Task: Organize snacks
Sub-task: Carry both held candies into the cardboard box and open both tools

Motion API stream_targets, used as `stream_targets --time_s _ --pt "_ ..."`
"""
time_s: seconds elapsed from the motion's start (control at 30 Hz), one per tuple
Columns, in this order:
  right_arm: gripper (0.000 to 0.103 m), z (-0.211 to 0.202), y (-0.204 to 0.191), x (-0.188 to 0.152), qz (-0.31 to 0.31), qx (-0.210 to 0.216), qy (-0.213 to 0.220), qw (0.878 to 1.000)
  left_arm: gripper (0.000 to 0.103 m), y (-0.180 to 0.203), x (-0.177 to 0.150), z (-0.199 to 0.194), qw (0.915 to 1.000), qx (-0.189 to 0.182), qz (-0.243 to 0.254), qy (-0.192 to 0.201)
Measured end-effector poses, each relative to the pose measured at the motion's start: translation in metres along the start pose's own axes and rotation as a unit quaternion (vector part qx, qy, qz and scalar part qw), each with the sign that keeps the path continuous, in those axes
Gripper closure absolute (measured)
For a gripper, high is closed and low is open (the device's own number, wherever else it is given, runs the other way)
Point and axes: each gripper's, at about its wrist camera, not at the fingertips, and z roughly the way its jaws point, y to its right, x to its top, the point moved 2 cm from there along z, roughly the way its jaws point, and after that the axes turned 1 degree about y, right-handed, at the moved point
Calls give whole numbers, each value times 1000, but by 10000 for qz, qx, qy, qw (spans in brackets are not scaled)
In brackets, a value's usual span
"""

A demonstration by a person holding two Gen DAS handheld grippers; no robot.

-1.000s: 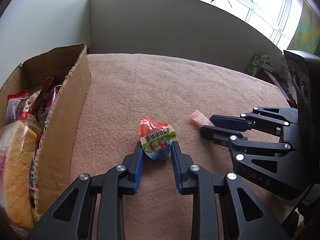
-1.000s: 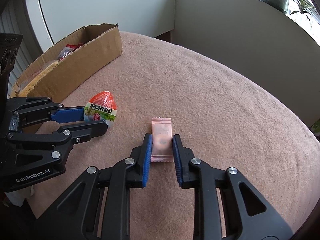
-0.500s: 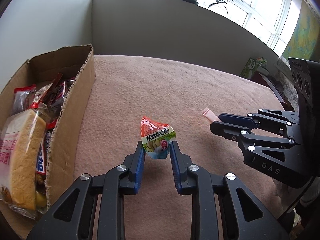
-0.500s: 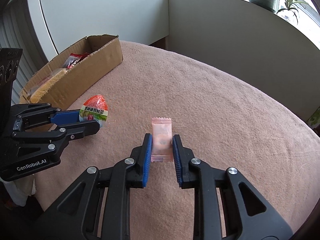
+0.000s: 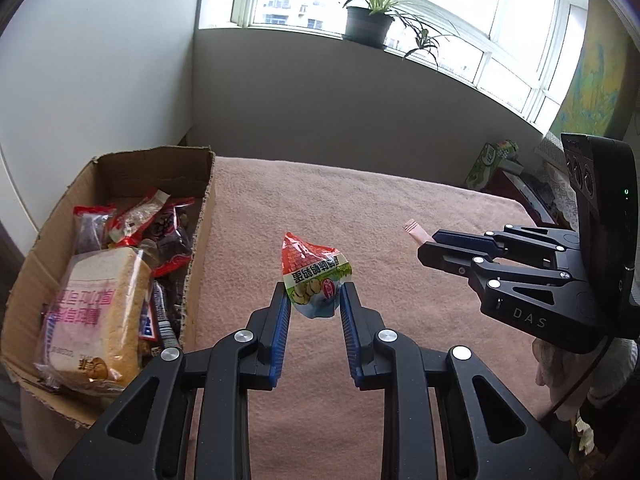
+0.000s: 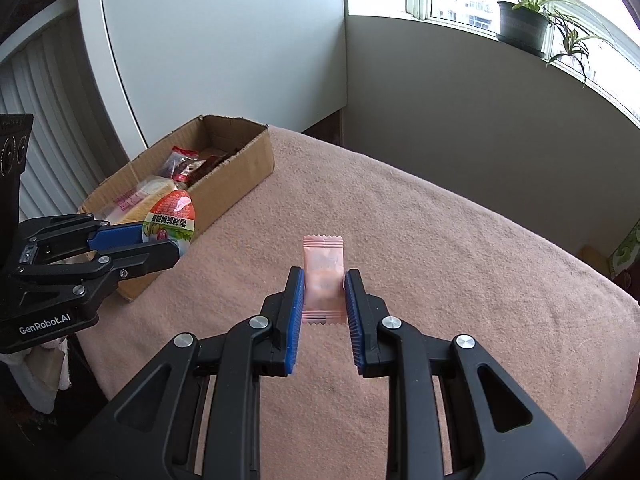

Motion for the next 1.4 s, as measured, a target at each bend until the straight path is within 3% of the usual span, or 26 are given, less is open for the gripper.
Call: stream_targets --time_s 0.33,0.6,0.97,1.4 --pt "82 -15 -45 39 -252 223 284 9990 80 -25 7 -38 9990 228 -22 385" --pt "82 3 -79 64 -301 455 298 9981 80 -60 12 -54 9972 441 -257 549" --pt "82 55 -111 84 -286 763 6 9967 80 -120 13 -54 9938 786 -655 445" --pt "81 88 -126 87 -307 819 -238 9959 80 -141 23 -32 9929 905 -729 270"
